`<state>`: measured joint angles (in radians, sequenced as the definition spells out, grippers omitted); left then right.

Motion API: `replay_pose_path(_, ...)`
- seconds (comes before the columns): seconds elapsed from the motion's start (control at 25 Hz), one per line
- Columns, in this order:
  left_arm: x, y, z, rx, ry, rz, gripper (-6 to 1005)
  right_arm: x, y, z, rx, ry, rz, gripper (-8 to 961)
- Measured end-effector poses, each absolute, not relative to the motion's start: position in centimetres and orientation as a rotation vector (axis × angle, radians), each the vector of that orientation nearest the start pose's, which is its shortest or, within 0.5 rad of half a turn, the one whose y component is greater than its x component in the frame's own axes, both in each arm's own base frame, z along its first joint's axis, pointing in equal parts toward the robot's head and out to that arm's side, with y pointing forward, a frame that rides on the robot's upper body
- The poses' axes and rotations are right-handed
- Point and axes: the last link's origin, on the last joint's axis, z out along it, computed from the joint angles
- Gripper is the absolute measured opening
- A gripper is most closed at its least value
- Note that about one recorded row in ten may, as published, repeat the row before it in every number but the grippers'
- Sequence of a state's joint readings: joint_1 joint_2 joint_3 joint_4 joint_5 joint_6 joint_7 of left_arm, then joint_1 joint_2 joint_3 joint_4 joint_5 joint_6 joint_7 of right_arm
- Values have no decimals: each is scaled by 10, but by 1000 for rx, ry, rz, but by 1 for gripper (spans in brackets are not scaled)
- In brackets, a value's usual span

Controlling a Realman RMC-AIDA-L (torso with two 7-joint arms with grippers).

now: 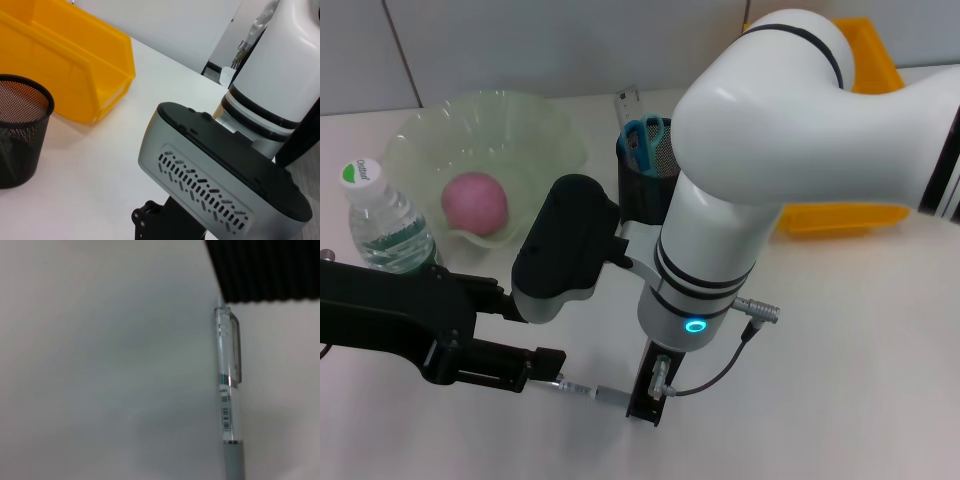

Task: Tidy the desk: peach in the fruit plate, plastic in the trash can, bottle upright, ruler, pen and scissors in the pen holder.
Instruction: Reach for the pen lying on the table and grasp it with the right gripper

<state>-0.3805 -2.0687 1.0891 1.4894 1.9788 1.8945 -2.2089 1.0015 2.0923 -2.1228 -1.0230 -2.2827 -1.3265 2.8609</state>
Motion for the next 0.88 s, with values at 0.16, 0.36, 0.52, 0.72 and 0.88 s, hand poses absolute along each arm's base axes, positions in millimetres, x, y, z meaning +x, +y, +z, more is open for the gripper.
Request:
replay_pose_path(0.16,-174,284,54,-3029,-803,-265,786,99,309,-140,-2858,553,-888,84)
replay_pose_path(0.36,-177,285,56,-3020,-808,-264,785,96,311,-136,-2870,585,-830,70)
replay_pose_path(0.52,-179,285,57,-3015,-815,-266,785,97,312,-135,-2869,591,-824,58)
replay_pose_path(0.72,-178,286,57,-3017,-813,-266,786,97,314,-133,-2863,583,-823,51)
replay_pose_path(0.88,-178,286,57,-3021,-812,-264,785,91,318,-132,-2868,576,-786,56)
